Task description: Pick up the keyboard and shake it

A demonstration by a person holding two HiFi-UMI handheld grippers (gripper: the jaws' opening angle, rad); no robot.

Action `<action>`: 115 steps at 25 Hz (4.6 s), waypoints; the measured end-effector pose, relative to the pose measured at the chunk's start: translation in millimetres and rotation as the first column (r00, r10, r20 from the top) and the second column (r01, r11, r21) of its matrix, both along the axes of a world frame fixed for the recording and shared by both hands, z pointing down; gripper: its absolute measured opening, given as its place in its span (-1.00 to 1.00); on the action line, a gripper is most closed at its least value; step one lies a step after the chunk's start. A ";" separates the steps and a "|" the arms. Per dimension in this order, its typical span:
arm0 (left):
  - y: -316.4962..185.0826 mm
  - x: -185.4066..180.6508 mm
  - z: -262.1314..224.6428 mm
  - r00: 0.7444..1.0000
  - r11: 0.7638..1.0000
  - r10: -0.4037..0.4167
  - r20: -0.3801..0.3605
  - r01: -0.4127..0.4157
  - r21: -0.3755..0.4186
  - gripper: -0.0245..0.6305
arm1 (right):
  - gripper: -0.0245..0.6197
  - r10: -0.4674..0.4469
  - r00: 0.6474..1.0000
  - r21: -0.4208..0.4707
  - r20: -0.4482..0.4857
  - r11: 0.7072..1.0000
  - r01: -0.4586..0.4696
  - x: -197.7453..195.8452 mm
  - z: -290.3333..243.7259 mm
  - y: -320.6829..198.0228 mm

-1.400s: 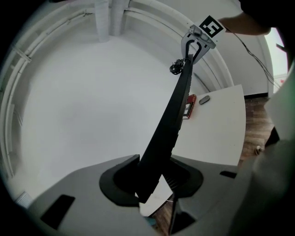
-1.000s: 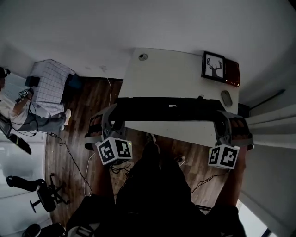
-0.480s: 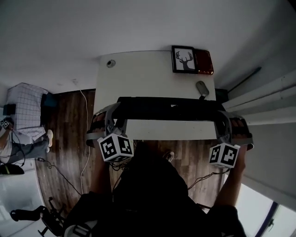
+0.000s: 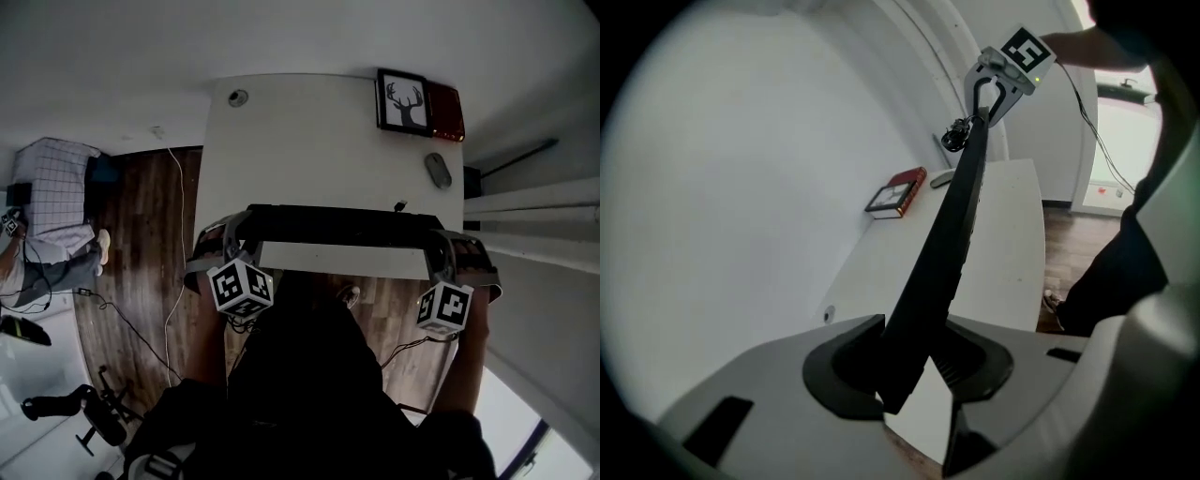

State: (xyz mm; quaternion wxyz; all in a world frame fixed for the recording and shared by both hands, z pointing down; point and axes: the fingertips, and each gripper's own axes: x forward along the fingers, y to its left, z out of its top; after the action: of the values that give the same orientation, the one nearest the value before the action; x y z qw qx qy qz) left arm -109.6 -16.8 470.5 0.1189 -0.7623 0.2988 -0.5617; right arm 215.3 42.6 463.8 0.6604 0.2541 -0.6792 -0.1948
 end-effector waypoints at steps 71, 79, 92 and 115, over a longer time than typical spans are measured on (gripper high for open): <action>-108.5 -50.7 146.5 0.984 0.942 0.139 -0.115 -0.167 -0.290 -0.43 | -0.33 -0.042 0.992 -0.426 -0.122 0.905 -0.014 -49.7 168.9 -157.4; -110.2 -57.9 135.1 0.992 0.973 0.106 -0.067 -0.117 -0.197 -0.91 | -0.67 0.162 0.986 -0.096 0.046 0.983 -0.157 -91.2 102.7 -188.5; -84.0 -25.7 80.1 0.953 0.990 0.060 -0.296 -0.094 -0.101 -0.92 | -0.86 0.239 0.857 0.071 0.456 0.951 -0.302 -191.9 26.4 -136.0; 88.7 130.2 -4.4 0.785 0.994 -0.107 -0.610 0.073 -0.081 -0.92 | -0.86 0.235 0.539 0.042 0.809 0.891 -0.452 -109.1 -24.1 49.6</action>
State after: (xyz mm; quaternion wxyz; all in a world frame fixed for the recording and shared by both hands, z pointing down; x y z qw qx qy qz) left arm 20.5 72.0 466.1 -0.0314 -0.8910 0.3423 -0.2966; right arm 106.2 92.3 439.6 0.2830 0.5221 -0.8045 -0.0116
